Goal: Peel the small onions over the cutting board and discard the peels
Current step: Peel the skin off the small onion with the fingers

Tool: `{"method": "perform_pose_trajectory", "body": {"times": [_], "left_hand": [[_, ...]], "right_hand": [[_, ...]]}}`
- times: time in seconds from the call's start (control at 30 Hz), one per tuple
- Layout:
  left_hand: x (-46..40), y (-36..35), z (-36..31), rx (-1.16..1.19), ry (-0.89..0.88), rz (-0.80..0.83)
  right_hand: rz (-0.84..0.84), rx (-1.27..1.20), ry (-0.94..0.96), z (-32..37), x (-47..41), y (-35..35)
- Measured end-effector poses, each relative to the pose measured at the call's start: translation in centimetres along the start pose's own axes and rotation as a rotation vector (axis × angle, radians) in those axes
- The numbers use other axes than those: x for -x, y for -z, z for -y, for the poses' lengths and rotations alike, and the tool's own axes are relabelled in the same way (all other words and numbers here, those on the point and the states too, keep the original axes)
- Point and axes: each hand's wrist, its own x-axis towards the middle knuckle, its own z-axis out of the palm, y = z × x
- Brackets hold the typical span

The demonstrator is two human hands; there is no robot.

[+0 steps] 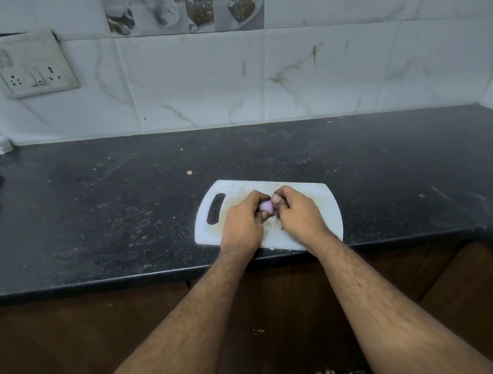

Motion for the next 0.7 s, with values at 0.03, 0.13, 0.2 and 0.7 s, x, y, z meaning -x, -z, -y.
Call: {"method": "perform_pose_trajectory", "body": {"times": [0.03, 0.13, 0.2, 0.7], "left_hand": [[0.1, 0.0, 0.0, -0.002, -0.006, 0.002], [0.0, -0.1, 0.0, -0.017, -0.011, -0.002], [0.0, -0.2, -0.1, -0.026, -0.019, -0.005], [0.0, -0.6, 0.7, 0.085, -0.035, -0.008]], "right_hand": [[-0.002, 0.0, -0.024, 0.1, -0.1, 0.0], [-0.021, 0.061, -0.089, 0.6, -0.6, -0.4], [-0.052, 0.109, -0.127, 1.1, -0.7, -0.7], [-0.159, -0.224, -0.096, -0.2, -0.4, -0.3]]}}
